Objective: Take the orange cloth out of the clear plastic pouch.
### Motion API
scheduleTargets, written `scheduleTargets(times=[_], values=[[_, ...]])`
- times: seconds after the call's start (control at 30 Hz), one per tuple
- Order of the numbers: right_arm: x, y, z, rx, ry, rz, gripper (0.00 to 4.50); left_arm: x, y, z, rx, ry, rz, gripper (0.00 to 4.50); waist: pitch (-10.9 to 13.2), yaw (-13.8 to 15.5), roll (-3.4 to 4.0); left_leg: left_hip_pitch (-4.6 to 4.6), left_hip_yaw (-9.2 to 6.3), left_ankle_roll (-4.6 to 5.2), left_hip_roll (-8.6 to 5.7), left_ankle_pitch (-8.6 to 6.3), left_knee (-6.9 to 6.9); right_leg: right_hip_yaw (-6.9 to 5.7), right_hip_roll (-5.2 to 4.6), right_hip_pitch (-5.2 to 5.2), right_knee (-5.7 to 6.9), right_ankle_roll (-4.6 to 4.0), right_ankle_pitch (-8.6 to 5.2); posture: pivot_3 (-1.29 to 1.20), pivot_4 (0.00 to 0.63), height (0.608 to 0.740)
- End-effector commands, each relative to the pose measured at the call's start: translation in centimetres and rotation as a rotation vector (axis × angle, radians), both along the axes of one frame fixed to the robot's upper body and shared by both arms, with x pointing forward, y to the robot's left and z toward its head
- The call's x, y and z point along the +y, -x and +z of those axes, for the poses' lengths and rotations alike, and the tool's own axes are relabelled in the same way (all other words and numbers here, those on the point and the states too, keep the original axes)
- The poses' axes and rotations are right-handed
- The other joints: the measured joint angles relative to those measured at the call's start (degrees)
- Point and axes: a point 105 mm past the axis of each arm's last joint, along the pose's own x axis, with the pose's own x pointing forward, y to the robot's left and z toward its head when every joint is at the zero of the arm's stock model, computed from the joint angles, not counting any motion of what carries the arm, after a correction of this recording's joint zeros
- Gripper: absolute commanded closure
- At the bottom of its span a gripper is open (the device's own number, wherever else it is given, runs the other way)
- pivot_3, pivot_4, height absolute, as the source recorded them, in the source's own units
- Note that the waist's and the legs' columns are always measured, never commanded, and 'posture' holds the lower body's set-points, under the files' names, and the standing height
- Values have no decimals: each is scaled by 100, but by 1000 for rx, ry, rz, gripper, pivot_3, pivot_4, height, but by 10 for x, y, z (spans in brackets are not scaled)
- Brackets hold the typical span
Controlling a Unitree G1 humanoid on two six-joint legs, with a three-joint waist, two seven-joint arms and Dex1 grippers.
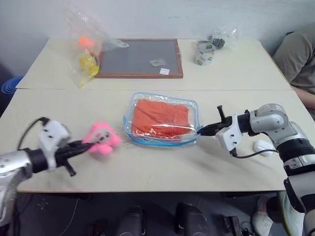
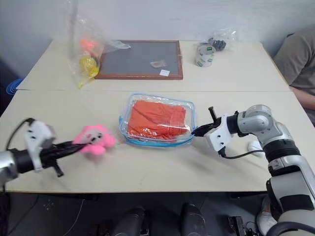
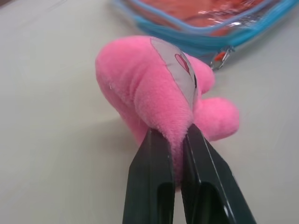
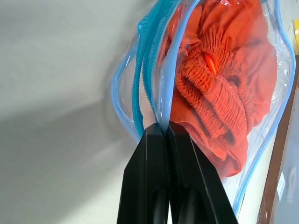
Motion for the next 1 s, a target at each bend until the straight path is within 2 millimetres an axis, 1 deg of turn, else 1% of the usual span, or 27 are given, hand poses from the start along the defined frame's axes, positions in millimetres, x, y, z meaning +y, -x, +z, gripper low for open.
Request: scheduleTargets(times=[0.03,0.07,0.1,0.2,0.3,0.33,0.4,0.43,0.5,0.6,0.63,0.67,0.7,0.73,0.77,0.8,0.87,0.9,0.97,1.0], values=[[-8,-4,17,-49,-31,-29,4475,24,-8,19,-78,-21,80,4500,0,0,0,0,0,0,0,0,0,0,0,0,0,0,0,0,150,740],[-8,-5,18,-48,-35,-31,4475,26,-11,21,-85,-18,84,4500,0,0,0,0,0,-1,0,-1,-1,0,0,0,0,0,0,0,150,740],[-6,-5,18,-41,-47,-31,4475,22,-13,21,-87,0,68,4500,0,-4,0,-1,0,-1,0,-1,-1,0,0,-1,-1,0,0,0,150,740],[-2,-4,17,-2,-79,-41,4475,-2,-14,14,-70,49,-16,4500,0,-9,0,-1,1,-2,1,-1,-2,0,-1,-1,0,0,0,0,150,740],[-3,-3,15,52,-92,-71,3860,-11,-15,7,-52,66,-34,4500,0,-16,0,0,2,-3,2,-2,-4,1,-1,-1,0,0,0,0,150,740],[-4,-1,14,77,-94,-80,3547,-14,-16,4,-45,75,-33,4500,0,-15,0,0,2,-3,2,-2,-4,1,0,-2,1,0,0,0,150,740],[-7,2,13,108,-103,-100,2847,-16,-15,-2,-27,95,-35,3878,0,-12,0,0,2,-3,4,-2,-4,0,0,-2,1,0,0,0,150,740],[-9,3,15,121,-117,-112,2505,-17,-15,-4,-22,100,-36,3660,0,-11,0,-1,3,-3,4,-2,-3,0,0,-2,1,0,0,0,150,740],[-11,6,20,151,-162,-148,1835,-17,-13,-6,-13,104,-39,3031,0,-6,0,-1,3,-3,4,-2,-3,1,-1,-3,1,0,0,0,150,740],[-17,12,35,265,-322,-249,771,-9,-7,-5,4,99,-37,2049,0,6,1,-1,2,-4,5,-3,-3,1,-1,-3,2,0,0,0,150,740],[-18,14,40,302,-369,-278,416,-5,-6,-5,3,83,-29,1733,0,7,1,-1,2,-4,5,-3,-3,1,-1,-3,1,0,0,0,150,740],[-19,17,44,347,-415,-311,60,4,-7,-1,-12,60,-6,1408,0,10,0,-1,2,-4,6,-3,-3,1,-1,-4,1,0,0,0,150,740],[-21,22,49,407,-475,-346,0,17,-12,12,-57,52,44,1111,0,18,0,-1,2,-5,9,-4,-3,-1,0,-4,1,0,0,0,150,740],[-21,27,53,453,-516,-371,0,26,-16,25,-95,56,79,788,0,42,0,-1,1,-6,11,-5,-3,-2,0,-4,3,-2,-1,0,150,740],[-21,30,55,484,-540,-389,0,31,-18,34,-119,63,98,449,0,46,0,-2,-6,-8,13,-5,-2,-9,0,-4,6,-6,-3,0,150,740],[-21,35,58,534,-576,-411,0,27,-20,47,-152,51,65,176,0,49,0,-3,-7,-9,15,-6,-1,-12,1,-4,7,-7,-4,0,150,740],[-16,46,61,642,-625,-432,0,5,-22,68,-204,-1,-46,176,0,60,0,-4,-5,-9,13,-8,-1,-13,-2,-5,6,-8,-4,0,150,740],[-14,51,63,685,-639,-438,0,-4,-22,74,-220,-23,-85,176,0,60,0,-4,-4,-7,9,-10,-2,-14,-7,-5,6,-7,-4,0,150,740],[-5,62,64,772,-653,-424,0,-40,-25,74,-259,-151,-234,176,0,82,0,-4,0,-4,6,-15,-2,-11,-10,-5,3,-7,-3,0,150,740],[-1,66,64,800,-656,-420,0,-52,-26,72,-273,-201,-288,176,0,88,0,-4,0,-4,3,-15,-3,-11,-11,-5,3,-6,-3,0,150,740]])
